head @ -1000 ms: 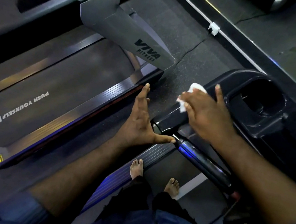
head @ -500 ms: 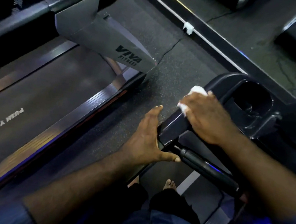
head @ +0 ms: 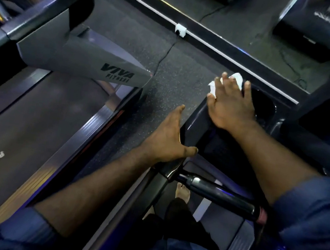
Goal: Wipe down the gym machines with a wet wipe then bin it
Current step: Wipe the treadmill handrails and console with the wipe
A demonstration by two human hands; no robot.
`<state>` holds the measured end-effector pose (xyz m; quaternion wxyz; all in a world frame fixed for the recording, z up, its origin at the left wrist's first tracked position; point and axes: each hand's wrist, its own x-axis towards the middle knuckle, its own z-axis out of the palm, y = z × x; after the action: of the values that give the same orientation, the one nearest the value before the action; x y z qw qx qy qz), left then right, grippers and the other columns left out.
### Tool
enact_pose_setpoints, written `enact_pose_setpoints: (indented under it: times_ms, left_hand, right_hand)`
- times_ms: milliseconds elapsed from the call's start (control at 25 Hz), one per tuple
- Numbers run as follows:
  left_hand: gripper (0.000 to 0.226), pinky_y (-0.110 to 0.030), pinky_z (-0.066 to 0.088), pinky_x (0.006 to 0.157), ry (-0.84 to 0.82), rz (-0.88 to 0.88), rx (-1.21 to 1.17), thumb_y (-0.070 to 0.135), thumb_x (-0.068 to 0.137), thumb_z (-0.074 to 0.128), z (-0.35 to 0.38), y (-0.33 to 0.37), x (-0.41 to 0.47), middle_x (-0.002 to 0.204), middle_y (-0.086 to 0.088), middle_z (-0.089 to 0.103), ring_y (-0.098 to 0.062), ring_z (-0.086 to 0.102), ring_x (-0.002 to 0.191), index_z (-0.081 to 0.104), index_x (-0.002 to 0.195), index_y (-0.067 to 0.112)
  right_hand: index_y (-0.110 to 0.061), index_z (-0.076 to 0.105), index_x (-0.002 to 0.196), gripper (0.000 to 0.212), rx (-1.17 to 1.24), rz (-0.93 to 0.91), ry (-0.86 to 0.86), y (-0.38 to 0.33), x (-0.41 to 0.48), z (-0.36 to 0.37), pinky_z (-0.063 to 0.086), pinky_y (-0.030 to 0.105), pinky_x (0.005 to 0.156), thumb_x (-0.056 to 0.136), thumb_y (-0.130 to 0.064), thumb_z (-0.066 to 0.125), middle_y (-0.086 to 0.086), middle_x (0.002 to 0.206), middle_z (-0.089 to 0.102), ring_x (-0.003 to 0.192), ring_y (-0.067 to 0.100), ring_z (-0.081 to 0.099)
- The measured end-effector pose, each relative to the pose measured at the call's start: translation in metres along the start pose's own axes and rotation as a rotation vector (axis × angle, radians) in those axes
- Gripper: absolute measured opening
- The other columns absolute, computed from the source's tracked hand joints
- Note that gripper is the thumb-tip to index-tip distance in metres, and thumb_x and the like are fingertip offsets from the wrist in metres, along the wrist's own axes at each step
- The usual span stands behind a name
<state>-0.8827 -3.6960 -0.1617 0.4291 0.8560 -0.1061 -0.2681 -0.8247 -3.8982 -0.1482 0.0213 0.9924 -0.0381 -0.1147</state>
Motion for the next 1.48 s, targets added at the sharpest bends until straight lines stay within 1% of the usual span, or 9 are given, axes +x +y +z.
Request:
enact_pose_setpoints:
  times_ms: [120,240,360,440,640,880,1080,1320,1480]
  left_hand:
    - [0.13,-0.028,0.033,0.12,-0.041,0.022,-0.009,0.027,0.071,0.093,0.001,0.009,0.011,0.169,-0.002,0.029,-0.015,0.033,0.151,0.005,0.166,0.018]
    - [0.115,-0.006,0.044,0.095,-0.081,0.065,-0.019,0.014,0.072,0.09,0.007,0.011,0.012,0.144,0.012,0.05,-0.003,0.052,0.126,0.019,0.162,0.019]
    - [0.102,-0.025,0.057,0.091,-0.023,0.006,-0.042,0.013,0.067,0.089,0.014,0.018,0.01,0.13,0.009,0.057,-0.01,0.059,0.116,0.032,0.15,0.025]
    - [0.099,-0.024,0.057,0.085,-0.028,-0.008,-0.058,0.013,0.065,0.09,0.015,0.019,0.012,0.126,0.007,0.057,-0.01,0.06,0.112,0.035,0.147,0.026]
    - [0.077,-0.024,0.052,0.079,-0.07,-0.042,0.004,0.016,0.065,0.089,0.007,0.02,0.015,0.118,0.009,0.061,-0.011,0.061,0.109,0.046,0.128,0.028]
    - [0.102,-0.038,0.059,0.093,-0.139,-0.062,0.016,0.016,0.063,0.092,-0.003,0.024,0.016,0.126,0.006,0.062,-0.015,0.063,0.112,0.037,0.149,0.027]
    - [0.083,-0.017,0.05,0.076,-0.144,-0.039,0.053,0.013,0.067,0.09,-0.004,0.021,0.016,0.115,0.011,0.059,-0.007,0.061,0.102,0.045,0.136,0.022]
    - [0.102,-0.032,0.059,0.091,-0.17,-0.061,0.019,0.018,0.063,0.093,-0.004,0.018,0.019,0.126,0.007,0.063,-0.013,0.064,0.111,0.037,0.147,0.029]
    - [0.071,-0.019,0.051,0.074,-0.132,-0.041,0.073,0.017,0.067,0.091,-0.003,0.014,0.017,0.116,0.006,0.065,-0.012,0.064,0.102,0.05,0.123,0.027]
  right_hand:
    - [-0.013,0.005,0.167,0.07,0.089,0.006,-0.012,-0.03,-0.041,0.012,-0.007,0.048,0.127,0.108,-0.048,0.023,0.01,0.175,-0.005,0.161,0.027,-0.004]
    - [-0.016,0.001,0.167,0.072,0.094,-0.142,-0.019,-0.032,-0.074,0.017,-0.004,0.047,0.129,0.108,-0.052,0.021,0.005,0.175,-0.007,0.161,0.023,-0.007]
    - [-0.008,0.003,0.166,0.084,0.042,0.054,-0.034,0.004,-0.011,-0.001,-0.003,0.045,0.13,0.105,-0.065,0.012,0.012,0.174,-0.001,0.161,0.026,-0.001]
    - [-0.002,0.001,0.164,0.094,0.027,0.191,-0.096,0.018,0.02,-0.012,-0.003,0.046,0.13,0.101,-0.071,0.008,0.019,0.173,-0.001,0.161,0.03,0.0]
    - [0.0,-0.01,0.162,0.1,0.097,0.07,-0.094,-0.03,-0.047,0.002,-0.003,0.047,0.13,0.099,-0.075,0.009,0.019,0.171,-0.014,0.16,0.031,-0.011]
    - [0.001,-0.003,0.163,0.106,0.113,0.258,-0.169,0.01,0.022,-0.026,-0.002,0.046,0.13,0.097,-0.08,0.01,0.023,0.172,-0.006,0.16,0.033,-0.004]
    - [-0.001,-0.009,0.162,0.104,0.091,0.064,-0.091,-0.034,-0.044,0.002,-0.003,0.047,0.13,0.096,-0.079,0.007,0.021,0.17,-0.016,0.16,0.033,-0.011]
    - [0.002,-0.005,0.162,0.106,0.137,0.253,-0.124,0.01,0.015,-0.016,-0.001,0.047,0.13,0.096,-0.08,0.007,0.023,0.172,-0.008,0.16,0.033,-0.006]
    - [-0.004,-0.011,0.163,0.098,0.211,0.086,-0.045,-0.043,-0.061,0.012,-0.001,0.047,0.131,0.099,-0.075,0.012,0.017,0.171,-0.018,0.16,0.03,-0.014]
